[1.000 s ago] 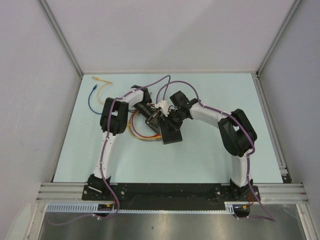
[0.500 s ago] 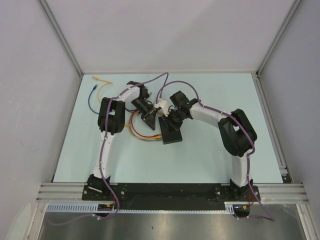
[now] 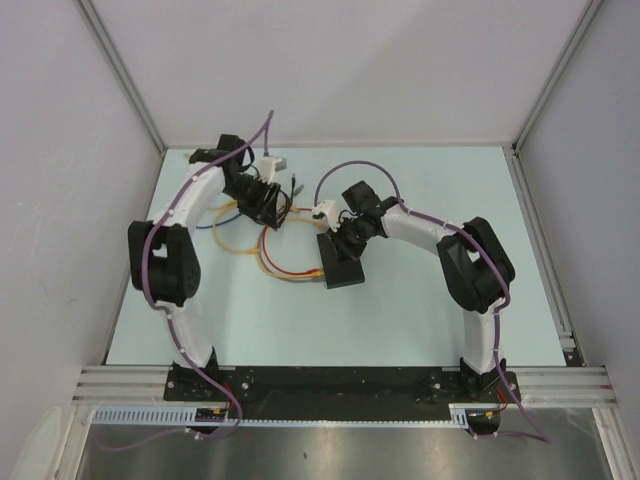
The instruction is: Pull the plug from the switch port
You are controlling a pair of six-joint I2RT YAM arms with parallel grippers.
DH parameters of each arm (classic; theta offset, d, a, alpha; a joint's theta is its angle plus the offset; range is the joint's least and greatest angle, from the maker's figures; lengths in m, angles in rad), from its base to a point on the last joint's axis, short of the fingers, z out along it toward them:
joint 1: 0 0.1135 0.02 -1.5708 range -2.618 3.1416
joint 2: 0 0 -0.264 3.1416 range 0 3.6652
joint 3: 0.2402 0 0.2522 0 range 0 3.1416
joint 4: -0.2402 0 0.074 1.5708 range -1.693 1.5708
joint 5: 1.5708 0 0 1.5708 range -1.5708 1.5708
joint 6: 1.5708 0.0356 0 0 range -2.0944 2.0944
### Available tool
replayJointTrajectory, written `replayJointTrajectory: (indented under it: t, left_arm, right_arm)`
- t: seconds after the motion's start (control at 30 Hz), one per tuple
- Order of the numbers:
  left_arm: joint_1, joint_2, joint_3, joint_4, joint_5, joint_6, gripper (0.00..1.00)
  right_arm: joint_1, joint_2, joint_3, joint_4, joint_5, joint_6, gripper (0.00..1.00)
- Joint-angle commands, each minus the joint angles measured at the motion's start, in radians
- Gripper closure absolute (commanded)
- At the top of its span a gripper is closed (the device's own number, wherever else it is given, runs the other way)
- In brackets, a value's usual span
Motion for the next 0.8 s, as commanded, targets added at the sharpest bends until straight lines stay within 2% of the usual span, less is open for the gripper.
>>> replayJointTrajectory:
  t: [0.0, 0.2, 0.33, 0.5, 0.77]
  left_arm:
    - [0.023, -0.037, -0.122, 0.204, -0.235, -0.258, 0.52]
    - [0.02, 0.069, -0.095, 0.174, -0.211, -0.286, 0.57]
    - [0.02, 0.105, -0.097, 0.181, -0.235, -0.298, 0.52]
    - [0.019, 0.152, -0.074, 0.179, -0.245, -0.298, 0.53]
    - [-0.01, 0.208, -0.065, 0.162, -0.225, -0.293, 0.62]
  right_arm:
    - [-0.009, 0.034, -0.035, -0.021, 0.048, -0.009, 1.0]
    - [-0.002, 0.035, -0.035, -0.005, 0.065, -0.014, 1.0]
    - [-0.009, 0.037, -0.037, -0.007, 0.065, -0.015, 1.0]
    - [-0.012, 0.034, -0.037, -0.001, 0.076, -0.014, 1.0]
    - [-0.018, 0.038, -0.037, 0.006, 0.088, -0.012, 1.0]
